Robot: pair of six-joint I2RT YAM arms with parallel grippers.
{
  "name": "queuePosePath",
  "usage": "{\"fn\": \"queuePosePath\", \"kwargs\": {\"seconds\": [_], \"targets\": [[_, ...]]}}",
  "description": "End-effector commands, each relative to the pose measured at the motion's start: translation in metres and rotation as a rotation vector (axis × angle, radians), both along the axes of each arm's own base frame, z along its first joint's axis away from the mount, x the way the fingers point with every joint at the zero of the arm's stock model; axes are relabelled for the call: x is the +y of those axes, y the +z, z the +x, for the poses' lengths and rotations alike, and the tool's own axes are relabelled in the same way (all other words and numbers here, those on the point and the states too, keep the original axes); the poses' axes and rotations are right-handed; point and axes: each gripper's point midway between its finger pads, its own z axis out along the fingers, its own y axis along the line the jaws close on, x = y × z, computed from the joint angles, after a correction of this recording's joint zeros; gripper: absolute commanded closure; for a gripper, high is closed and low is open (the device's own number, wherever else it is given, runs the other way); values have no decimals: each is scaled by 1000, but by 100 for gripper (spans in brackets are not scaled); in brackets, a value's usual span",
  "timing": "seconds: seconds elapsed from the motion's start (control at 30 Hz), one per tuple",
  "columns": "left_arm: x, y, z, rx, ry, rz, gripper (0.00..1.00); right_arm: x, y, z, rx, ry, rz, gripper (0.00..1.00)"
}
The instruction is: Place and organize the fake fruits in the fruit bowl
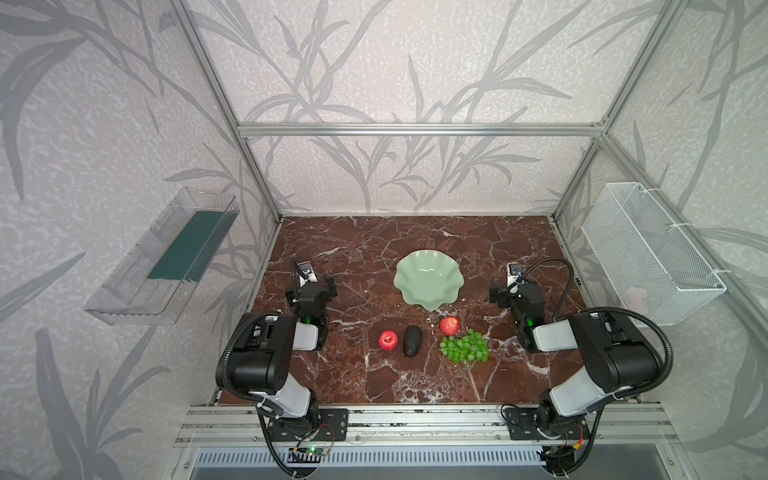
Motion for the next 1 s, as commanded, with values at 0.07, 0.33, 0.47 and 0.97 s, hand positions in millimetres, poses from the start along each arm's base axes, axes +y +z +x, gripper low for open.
{"fn": "queuePosePath", "kwargs": {"seconds": [0.07, 0.33, 0.47, 0.97], "targets": [[0, 5, 2, -15, -3, -10, 1, 1, 13, 5, -36, 3, 1, 1], [1, 5, 2, -18, -3, -10, 1, 1, 13, 5, -35, 4, 1, 1], [0, 5, 2, -13, -7, -7, 1, 2, 13, 4, -42, 13, 0, 1], [-34, 170, -1, -202, -12, -311, 1, 42, 140, 1, -16, 132, 433, 1]]}}
